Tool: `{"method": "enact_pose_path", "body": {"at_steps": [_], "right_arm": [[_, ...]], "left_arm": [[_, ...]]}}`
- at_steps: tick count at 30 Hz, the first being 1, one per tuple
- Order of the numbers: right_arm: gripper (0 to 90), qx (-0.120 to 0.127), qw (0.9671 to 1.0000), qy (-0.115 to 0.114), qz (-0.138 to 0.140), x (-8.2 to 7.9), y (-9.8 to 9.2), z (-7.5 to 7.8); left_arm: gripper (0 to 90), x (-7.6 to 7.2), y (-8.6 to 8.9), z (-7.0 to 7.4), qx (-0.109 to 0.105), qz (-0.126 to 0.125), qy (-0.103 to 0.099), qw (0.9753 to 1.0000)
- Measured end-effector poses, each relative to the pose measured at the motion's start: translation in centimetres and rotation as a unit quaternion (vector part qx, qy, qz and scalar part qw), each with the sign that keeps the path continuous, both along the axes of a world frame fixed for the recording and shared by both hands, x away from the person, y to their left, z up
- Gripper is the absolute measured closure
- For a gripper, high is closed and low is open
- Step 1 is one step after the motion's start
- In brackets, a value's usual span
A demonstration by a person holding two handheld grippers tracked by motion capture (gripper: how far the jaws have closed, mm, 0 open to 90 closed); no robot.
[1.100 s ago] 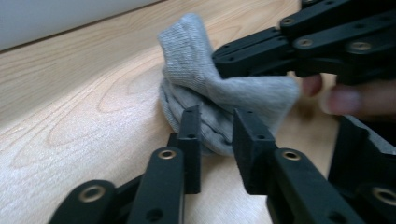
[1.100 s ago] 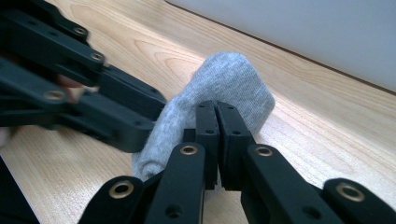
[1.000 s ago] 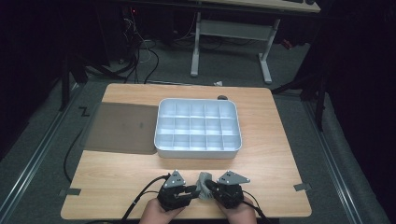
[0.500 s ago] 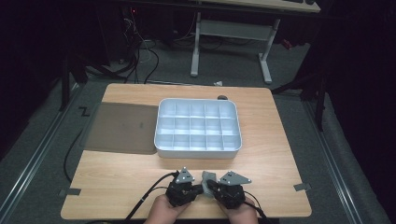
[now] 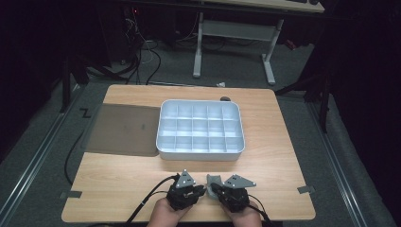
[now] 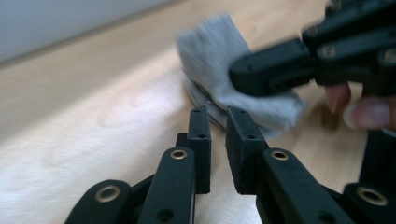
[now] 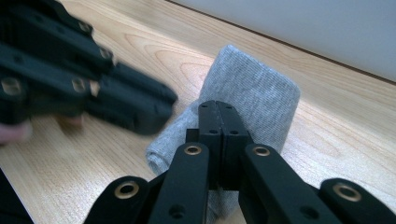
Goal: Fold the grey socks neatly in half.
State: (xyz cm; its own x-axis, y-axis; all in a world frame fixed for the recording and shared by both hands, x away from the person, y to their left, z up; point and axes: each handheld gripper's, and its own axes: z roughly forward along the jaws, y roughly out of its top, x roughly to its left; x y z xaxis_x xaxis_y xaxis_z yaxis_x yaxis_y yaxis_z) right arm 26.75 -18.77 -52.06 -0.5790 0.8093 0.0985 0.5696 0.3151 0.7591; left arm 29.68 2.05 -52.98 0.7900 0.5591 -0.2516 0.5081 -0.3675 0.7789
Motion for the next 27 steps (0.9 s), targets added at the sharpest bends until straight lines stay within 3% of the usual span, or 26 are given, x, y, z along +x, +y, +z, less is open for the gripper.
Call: {"method": "enact_pose_path", "body": {"at_steps": [4, 10, 15, 20, 25, 27], "right_arm": [[90.0, 0.004, 1.0, -0.004, 0.0, -0.1, -0.1, -0.2], [90.0, 0.005, 1.0, -0.007, 0.003, -0.1, -0.2, -0.2], [90.0, 0.006, 0.9999, -0.009, 0.004, -0.2, -0.1, -0.3], [90.0, 0.007, 0.9999, -0.015, 0.005, -0.4, -0.2, -0.4], [90.0, 0.008, 0.9998, -0.019, 0.007, -0.5, -0.3, -0.4], [83.7, 0.009, 0.9998, -0.018, -0.001, -0.6, -0.4, 0.0]], "left_arm": [[78.9, 0.8, 0.4, 1.1, -0.027, 0.023, -0.01, 0.9993], [74.0, 1.6, -1.3, 2.9, -0.043, 0.022, -0.029, 0.9984], [73.2, 2.2, -3.2, 2.8, -0.021, 0.014, -0.034, 0.9991], [84.5, 3.1, -3.9, 1.1, 0.024, 0.029, -0.04, 0.9985], [85.7, 3.1, -4.0, 0.9, 0.031, 0.031, -0.044, 0.9981], [85.6, 3.1, -4.0, 0.9, 0.032, 0.033, -0.045, 0.9979]]}}
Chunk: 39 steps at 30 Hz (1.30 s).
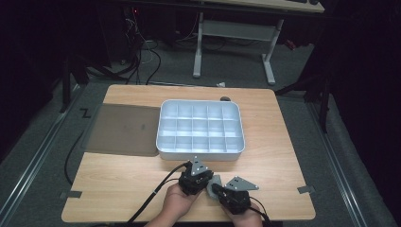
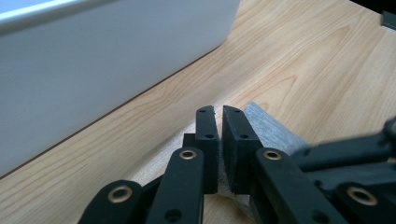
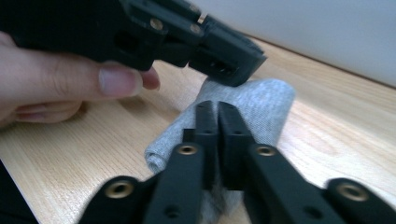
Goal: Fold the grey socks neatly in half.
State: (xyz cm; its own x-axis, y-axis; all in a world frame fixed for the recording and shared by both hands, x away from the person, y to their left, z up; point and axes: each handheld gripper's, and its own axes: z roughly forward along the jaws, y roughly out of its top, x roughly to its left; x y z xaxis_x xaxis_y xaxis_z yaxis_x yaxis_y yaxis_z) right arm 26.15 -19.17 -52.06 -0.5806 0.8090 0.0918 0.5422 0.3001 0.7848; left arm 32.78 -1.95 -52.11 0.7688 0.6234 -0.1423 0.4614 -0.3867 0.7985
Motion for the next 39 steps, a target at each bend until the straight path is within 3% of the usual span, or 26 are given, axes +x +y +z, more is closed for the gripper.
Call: {"method": "enact_pose_path", "body": {"at_steps": [6, 9, 14, 18, 24, 29, 31, 35, 39], "right_arm": [[59.3, 0.022, 0.9991, 0.018, -0.03, -0.5, -0.8, 0.9], [51.3, 0.025, 0.9986, 0.026, -0.04, -0.6, -0.9, 1.0], [46.2, 0.046, 0.9971, 0.033, -0.05, -0.7, -0.7, 1.4], [41.5, 0.035, 0.9961, 0.059, -0.056, -0.4, 0.0, 1.6], [41.9, -0.01, 0.9944, 0.092, -0.052, -0.3, 0.3, 0.8], [45.5, -0.008, 0.9924, 0.116, -0.04, 0.1, -0.1, 0.7], [46.3, -0.009, 0.9913, 0.127, -0.034, 0.5, -0.2, 0.8], [49.2, -0.006, 0.9881, 0.152, -0.023, 1.2, -0.7, 1.0], [51.2, -0.002, 0.9853, 0.17, -0.018, 1.5, -1.0, 0.9]], "left_arm": [[84.9, -0.2, 0.0, 0.0, 0.0, 0.001, -0.002, 1.0], [84.5, -0.3, 0.0, 0.0, -0.002, -0.001, 0.0, 1.0], [84.4, -0.5, 0.0, -0.2, 0.001, -0.003, -0.001, 1.0], [84.4, -0.4, 0.0, -0.3, 0.0, 0.0, 0.0, 1.0], [83.5, -0.6, 0.2, -0.1, -0.008, -0.001, 0.0, 1.0], [78.2, -0.7, 0.8, 0.3, -0.022, -0.006, -0.002, 0.9997], [72.1, -0.9, 1.2, 0.6, -0.032, -0.006, -0.004, 0.9994], [68.0, -2.0, 2.7, 1.2, -0.053, -0.005, -0.024, 0.9983], [72.6, -2.8, 2.2, 0.6, -0.036, -0.028, -0.021, 0.9987]]}}
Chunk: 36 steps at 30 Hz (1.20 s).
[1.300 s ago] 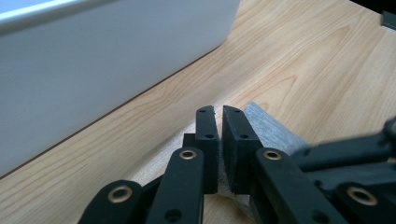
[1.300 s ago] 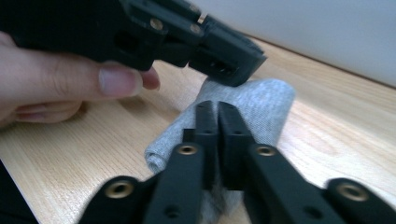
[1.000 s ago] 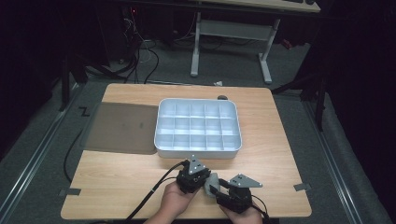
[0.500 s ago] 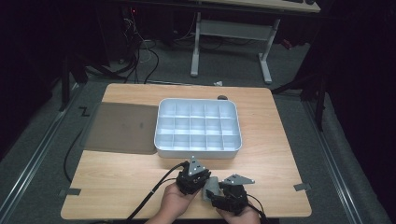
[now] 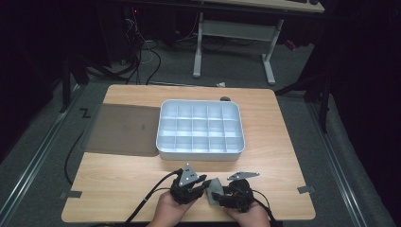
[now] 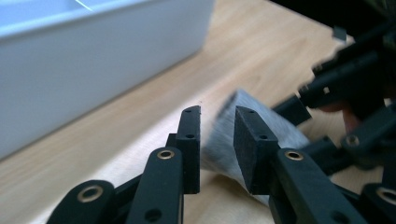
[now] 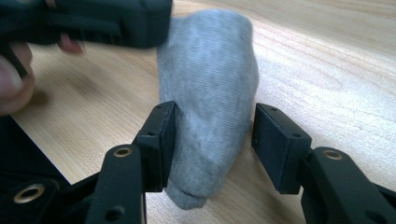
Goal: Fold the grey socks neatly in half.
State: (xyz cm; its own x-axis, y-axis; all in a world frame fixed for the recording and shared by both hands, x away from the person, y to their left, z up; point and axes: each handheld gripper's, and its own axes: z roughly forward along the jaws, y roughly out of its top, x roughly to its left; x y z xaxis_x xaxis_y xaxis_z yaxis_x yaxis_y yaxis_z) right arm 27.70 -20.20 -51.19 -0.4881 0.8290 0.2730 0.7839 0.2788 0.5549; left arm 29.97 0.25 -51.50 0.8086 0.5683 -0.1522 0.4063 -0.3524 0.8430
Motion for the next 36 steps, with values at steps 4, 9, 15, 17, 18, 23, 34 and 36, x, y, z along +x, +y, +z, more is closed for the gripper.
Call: {"method": "enact_pose_path", "body": {"at_steps": [4, 9, 15, 17, 18, 23, 34, 36], "right_arm": [[53.5, -0.004, 1.0, 0.002, 0.007, 0.1, -0.1, 0.0], [57.3, -0.018, 0.9997, 0.009, 0.017, 0.6, -0.6, 0.5], [57.4, -0.057, 0.9968, 0.033, 0.045, 1.5, -0.3, 1.2], [57.6, -0.071, 0.9952, 0.04, 0.053, 1.7, -0.1, 1.4], [58.1, -0.076, 0.9945, 0.044, 0.057, 1.9, 0.0, 1.5], [61.7, -0.091, 0.9912, 0.06, 0.075, 2.4, 0.3, 1.8], [63.9, -0.142, 0.9839, 0.068, 0.085, 2.6, 1.7, 2.4], [64.2, -0.147, 0.983, 0.069, 0.085, 2.8, 1.8, 2.5]], "left_arm": [[76.8, 0.4, -0.8, -0.5, 0.009, -0.003, 0.0, 1.0], [79.1, 0.8, -1.2, -0.7, 0.012, -0.012, 0.015, 0.9998], [80.5, 1.0, -1.6, -1.0, 0.011, -0.018, 0.022, 0.9995], [80.5, 1.0, -1.6, -0.9, 0.011, -0.02, 0.022, 0.9995], [80.2, 1.0, -1.6, -0.9, 0.011, -0.021, 0.022, 0.9995], [62.9, 1.1, 0.8, -0.2, -0.004, -0.008, 0.016, 0.9998], [51.2, 0.6, 9.1, -0.2, 0.068, 0.079, -0.032, 0.994], [50.3, 0.5, 10.1, -0.4, 0.061, 0.091, -0.034, 0.9934]]}}
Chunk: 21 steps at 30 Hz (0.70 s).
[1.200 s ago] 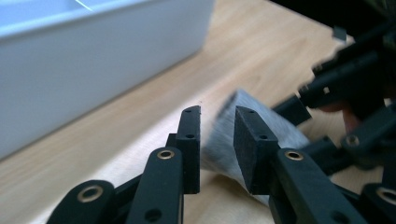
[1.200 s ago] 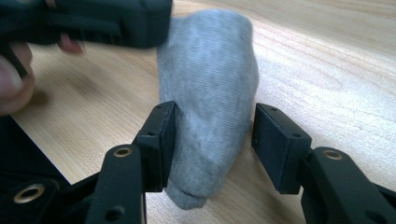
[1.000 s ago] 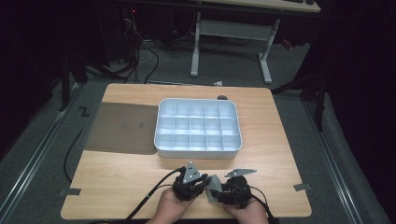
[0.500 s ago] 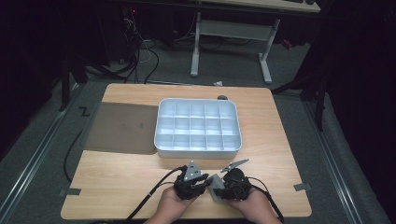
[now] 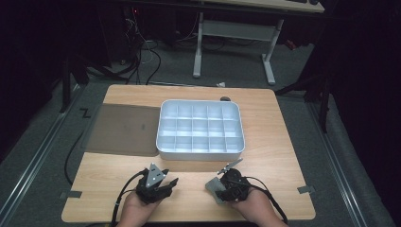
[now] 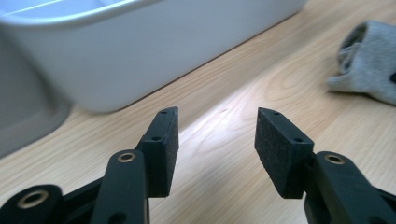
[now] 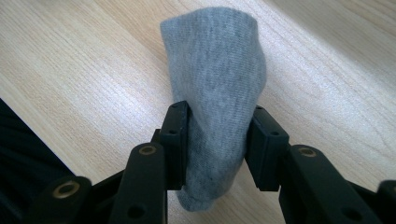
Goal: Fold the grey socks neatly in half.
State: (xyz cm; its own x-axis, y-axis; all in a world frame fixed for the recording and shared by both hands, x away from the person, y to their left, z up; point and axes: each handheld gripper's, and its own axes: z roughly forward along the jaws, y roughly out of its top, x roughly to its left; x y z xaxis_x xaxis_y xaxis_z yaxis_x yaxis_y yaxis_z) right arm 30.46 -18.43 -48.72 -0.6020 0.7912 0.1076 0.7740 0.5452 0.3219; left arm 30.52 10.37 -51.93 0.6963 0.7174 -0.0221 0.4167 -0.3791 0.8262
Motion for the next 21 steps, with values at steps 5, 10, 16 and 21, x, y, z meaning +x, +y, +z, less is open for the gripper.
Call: {"method": "enact_pose_path", "body": {"at_steps": [5, 10, 16, 21], "right_arm": [[65.7, -0.015, 0.9999, 0.003, 0.001, 0.3, 0.3, 0.2], [67.1, -0.039, 0.9992, 0.0, -0.001, 0.4, 0.8, 0.4], [67.4, -0.055, 0.9984, 0.003, -0.008, 0.7, 1.1, 0.5], [67.4, -0.055, 0.9985, 0.002, 0.0, 0.8, 1.1, 0.5]], "left_arm": [[47.3, 0.0, 1.5, -0.5, -0.006, 0.022, -0.005, 0.9997], [43.6, 0.2, 2.2, -0.8, -0.01, 0.038, -0.007, 0.9992], [43.6, 0.6, 2.7, -0.9, -0.012, 0.04, 0.026, 0.9988], [43.3, 0.9, 3.0, -1.0, -0.013, 0.042, 0.042, 0.9982]]}}
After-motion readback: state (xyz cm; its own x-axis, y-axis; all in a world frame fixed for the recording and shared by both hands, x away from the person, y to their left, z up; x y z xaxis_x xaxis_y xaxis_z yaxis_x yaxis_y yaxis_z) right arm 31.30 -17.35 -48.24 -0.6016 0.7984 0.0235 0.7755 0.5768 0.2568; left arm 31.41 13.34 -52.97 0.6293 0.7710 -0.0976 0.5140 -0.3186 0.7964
